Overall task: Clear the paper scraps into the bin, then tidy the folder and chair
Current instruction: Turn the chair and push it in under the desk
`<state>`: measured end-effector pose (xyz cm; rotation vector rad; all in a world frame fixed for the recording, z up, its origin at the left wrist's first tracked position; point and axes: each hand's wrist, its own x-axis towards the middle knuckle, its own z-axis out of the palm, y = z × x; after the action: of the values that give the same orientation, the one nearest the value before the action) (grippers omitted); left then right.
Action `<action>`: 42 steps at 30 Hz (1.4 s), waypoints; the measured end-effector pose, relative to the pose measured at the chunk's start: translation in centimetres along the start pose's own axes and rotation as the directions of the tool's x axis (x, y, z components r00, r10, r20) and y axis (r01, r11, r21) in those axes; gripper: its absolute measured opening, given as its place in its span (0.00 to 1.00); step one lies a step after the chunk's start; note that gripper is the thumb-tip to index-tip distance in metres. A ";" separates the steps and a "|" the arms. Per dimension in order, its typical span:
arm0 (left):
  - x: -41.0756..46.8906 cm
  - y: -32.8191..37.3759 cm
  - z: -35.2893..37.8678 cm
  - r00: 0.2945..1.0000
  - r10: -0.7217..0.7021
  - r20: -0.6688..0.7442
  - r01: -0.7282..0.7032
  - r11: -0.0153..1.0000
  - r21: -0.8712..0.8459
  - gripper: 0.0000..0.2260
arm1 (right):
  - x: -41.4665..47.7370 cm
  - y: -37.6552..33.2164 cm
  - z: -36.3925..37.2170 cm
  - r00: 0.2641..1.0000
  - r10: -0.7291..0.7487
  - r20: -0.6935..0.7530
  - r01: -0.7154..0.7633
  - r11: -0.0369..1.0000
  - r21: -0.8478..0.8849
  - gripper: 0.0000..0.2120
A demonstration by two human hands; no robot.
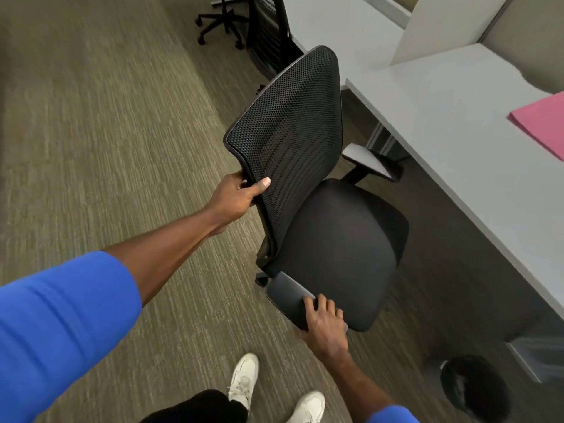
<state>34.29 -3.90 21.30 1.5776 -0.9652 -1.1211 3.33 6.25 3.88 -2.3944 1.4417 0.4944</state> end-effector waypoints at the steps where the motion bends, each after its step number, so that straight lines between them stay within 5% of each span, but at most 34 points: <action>1: -0.2 -0.1 0.5 1.000 -0.003 -0.002 0.003 1.000 -0.002 0.10 | -0.3 0.6 0.1 1.000 0.001 -0.003 -0.001 1.000 -0.002 0.34; 8: -2.1 -0.3 5.0 0.999 -0.009 -0.034 0.013 0.995 0.101 0.25 | -2.8 4.9 0.5 0.999 0.035 -0.012 -0.035 0.999 -0.006 0.31; 21: -8.4 0.9 16.5 0.993 -0.037 -0.108 0.064 0.964 0.258 0.23 | -6.6 13.6 -1.8 0.970 0.235 0.052 -0.237 0.971 0.022 0.23; 26: -10.4 1.2 18.9 1.000 -0.026 0.006 0.022 0.942 0.334 0.21 | -6.8 13.2 -4.6 0.945 0.324 0.038 -0.326 0.939 0.106 0.21; 32: -11.5 0.5 20.2 0.967 -0.008 0.253 -0.072 0.950 0.304 0.06 | -7.2 9.0 -9.5 0.903 0.398 -0.159 -0.309 0.862 0.402 0.34; 36: -11.6 0.9 18.3 0.927 -0.028 0.374 -0.037 0.985 0.167 0.08 | -8.5 6.4 -12.7 0.807 0.507 -0.303 -0.342 0.819 0.461 0.39; 42: -8.5 3.3 13.2 0.855 0.299 0.424 -0.469 0.794 0.387 0.08 | -11.1 3.2 -17.1 0.551 0.625 -0.553 -0.244 0.754 0.609 0.40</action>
<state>19.03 0.00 24.53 1.4689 -1.8362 -0.9090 -2.09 6.26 23.86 -1.8229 2.2116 -0.7985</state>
